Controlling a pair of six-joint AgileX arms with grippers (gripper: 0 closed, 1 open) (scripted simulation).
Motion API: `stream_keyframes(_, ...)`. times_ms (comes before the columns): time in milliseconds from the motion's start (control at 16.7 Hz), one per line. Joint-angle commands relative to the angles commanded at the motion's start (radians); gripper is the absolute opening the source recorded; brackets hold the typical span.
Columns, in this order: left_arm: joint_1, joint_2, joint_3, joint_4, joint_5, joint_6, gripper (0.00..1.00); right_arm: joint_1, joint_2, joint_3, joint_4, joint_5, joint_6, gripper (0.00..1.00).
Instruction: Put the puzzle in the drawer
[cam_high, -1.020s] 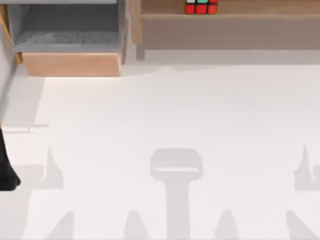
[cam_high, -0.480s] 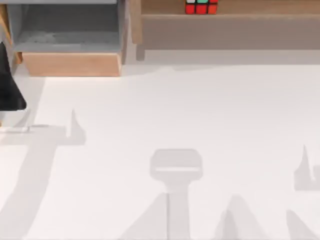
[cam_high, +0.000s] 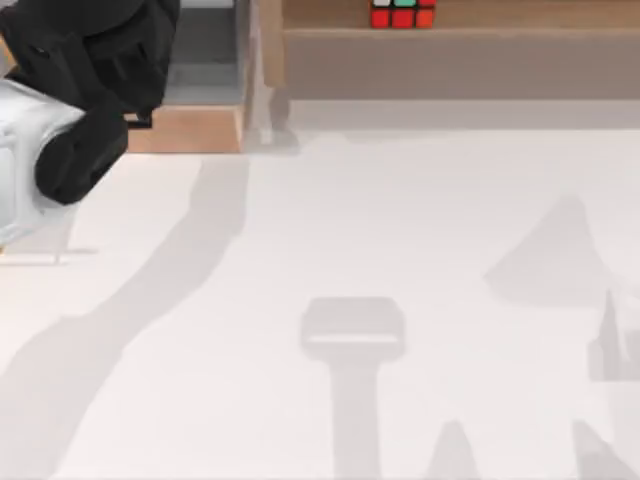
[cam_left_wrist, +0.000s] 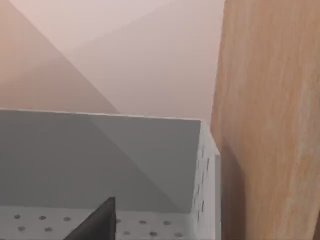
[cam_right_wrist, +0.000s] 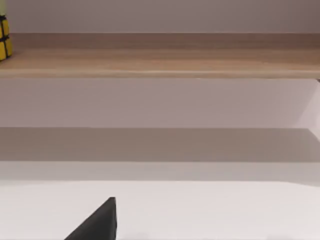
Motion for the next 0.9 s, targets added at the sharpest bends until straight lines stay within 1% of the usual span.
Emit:
stream_keyframes(240,-0.131,0.408,0.252,0.131,-0.124,0.009,1.00,0.000,0.000,0.000,0.000,0.000,0.000,1.00)
stream_keyframes(480,-0.227,0.699,0.428,0.215,-0.224,0.019,1.00,0.000,0.000,0.000,0.000,0.000,0.000,1.00)
stream_keyframes(720,-0.272,0.841,0.511,0.249,-0.280,0.022,1.00,0.000,0.000,0.000,0.000,0.000,0.000,1.00)
stream_keyframes(900,-0.275,0.851,0.516,0.251,-0.284,0.023,1.00,0.000,0.000,0.000,0.000,0.000,0.000,1.00)
